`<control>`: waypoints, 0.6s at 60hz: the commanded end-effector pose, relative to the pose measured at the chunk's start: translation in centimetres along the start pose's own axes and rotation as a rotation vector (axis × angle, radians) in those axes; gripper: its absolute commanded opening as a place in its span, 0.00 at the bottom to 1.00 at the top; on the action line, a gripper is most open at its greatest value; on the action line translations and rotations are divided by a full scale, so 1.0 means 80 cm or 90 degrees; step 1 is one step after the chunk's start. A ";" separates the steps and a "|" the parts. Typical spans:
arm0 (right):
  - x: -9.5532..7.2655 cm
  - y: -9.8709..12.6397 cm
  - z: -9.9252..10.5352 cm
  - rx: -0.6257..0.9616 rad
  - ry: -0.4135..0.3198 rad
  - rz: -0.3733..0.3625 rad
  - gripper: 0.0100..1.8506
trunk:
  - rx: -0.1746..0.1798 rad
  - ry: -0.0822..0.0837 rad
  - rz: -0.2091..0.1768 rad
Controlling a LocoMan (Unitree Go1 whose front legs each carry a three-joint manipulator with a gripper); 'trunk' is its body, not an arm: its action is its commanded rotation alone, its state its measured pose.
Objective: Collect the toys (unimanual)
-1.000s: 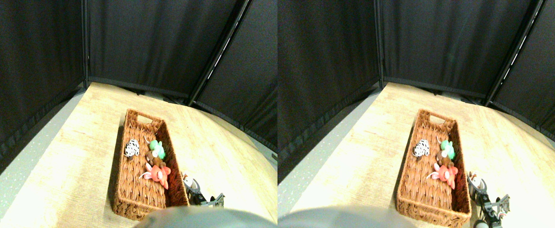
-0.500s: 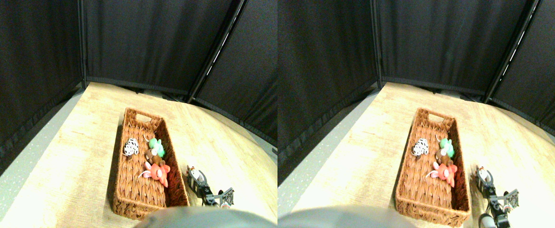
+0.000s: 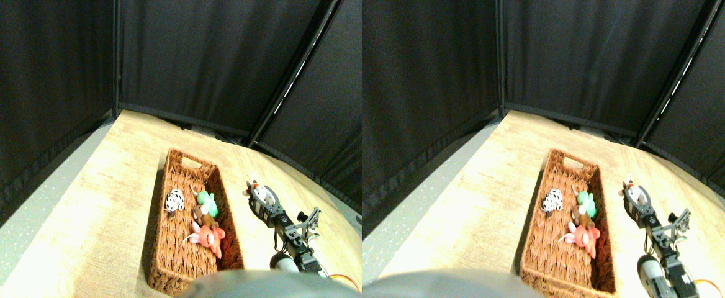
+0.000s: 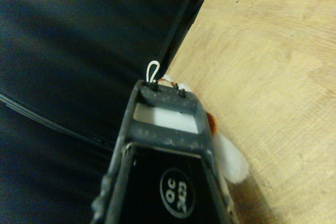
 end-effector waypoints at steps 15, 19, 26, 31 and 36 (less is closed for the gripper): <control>0.016 0.043 -0.042 0.012 0.065 0.062 0.03 | -0.040 -0.028 0.058; 0.019 0.043 -0.050 0.004 0.092 0.061 0.03 | -0.047 -0.030 0.068; 0.022 0.044 -0.068 0.017 0.113 0.060 0.04 | -0.055 -0.033 0.080; 0.024 0.044 -0.079 0.024 0.126 0.066 0.04 | -0.060 -0.032 0.086; 0.024 0.045 -0.088 0.029 0.128 0.056 0.03 | -0.065 -0.032 0.092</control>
